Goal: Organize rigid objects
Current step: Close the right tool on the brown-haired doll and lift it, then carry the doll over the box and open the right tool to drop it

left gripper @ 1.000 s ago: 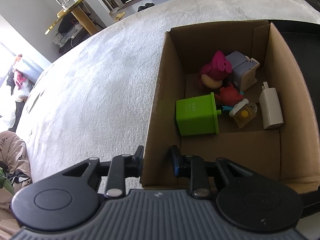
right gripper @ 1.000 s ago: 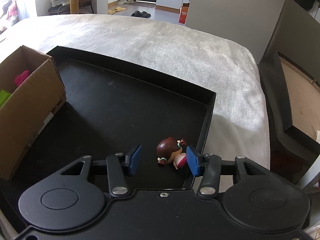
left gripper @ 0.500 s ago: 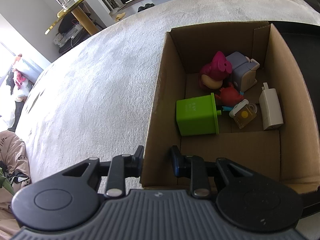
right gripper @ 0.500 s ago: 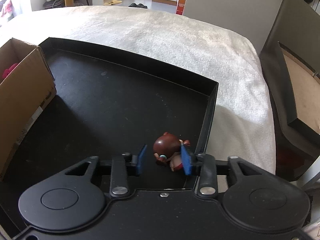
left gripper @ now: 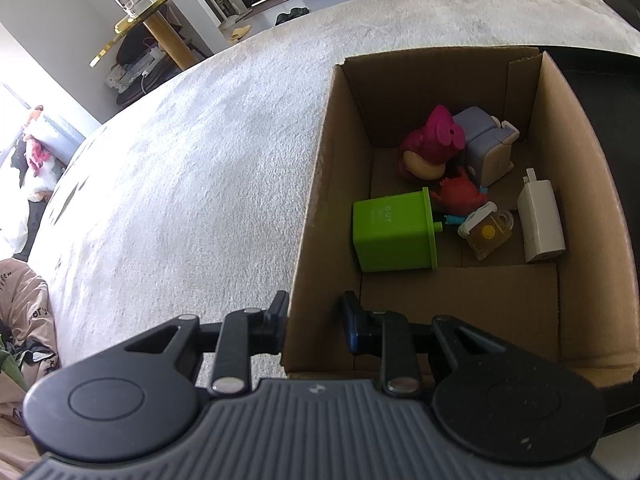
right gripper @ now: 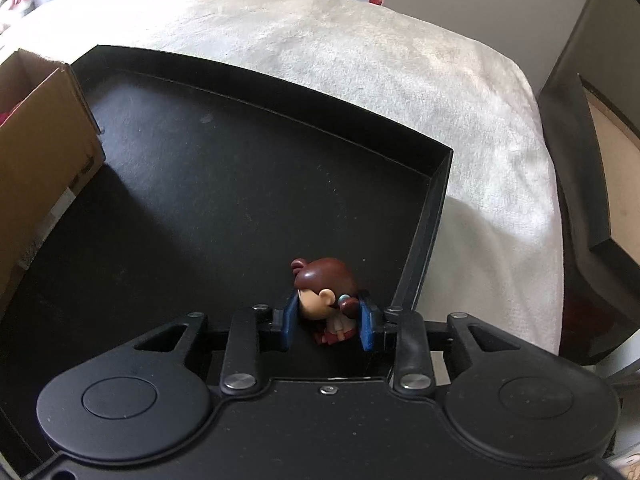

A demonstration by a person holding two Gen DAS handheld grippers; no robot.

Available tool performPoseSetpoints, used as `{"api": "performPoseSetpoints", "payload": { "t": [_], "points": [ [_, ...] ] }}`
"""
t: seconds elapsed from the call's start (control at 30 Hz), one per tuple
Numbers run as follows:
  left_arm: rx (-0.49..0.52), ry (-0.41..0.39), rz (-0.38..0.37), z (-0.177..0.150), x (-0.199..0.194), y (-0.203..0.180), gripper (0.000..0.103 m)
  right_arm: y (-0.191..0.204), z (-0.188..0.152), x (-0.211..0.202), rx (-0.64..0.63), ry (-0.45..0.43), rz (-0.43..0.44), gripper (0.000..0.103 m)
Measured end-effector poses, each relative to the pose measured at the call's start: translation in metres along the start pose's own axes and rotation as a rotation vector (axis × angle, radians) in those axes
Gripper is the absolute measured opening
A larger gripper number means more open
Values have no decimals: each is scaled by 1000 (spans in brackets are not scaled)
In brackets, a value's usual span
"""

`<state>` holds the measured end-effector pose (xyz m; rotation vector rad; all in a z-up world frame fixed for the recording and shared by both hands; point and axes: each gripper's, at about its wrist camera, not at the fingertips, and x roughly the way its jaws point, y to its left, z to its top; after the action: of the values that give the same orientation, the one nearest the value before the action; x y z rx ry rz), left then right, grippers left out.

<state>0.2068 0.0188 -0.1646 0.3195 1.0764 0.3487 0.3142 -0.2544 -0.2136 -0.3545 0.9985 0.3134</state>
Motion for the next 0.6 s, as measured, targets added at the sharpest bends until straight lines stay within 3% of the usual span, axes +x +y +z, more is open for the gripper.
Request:
{"api": "performPoseSetpoints", "payload": {
  "t": [0.23, 0.6],
  "points": [
    [-1, -1, -1, -1, 0, 0, 27, 13, -7, -16, 15, -14, 43, 29],
    [-24, -16, -22, -2, -3, 5, 26, 47, 9, -58, -21, -91, 75, 30]
  ]
}}
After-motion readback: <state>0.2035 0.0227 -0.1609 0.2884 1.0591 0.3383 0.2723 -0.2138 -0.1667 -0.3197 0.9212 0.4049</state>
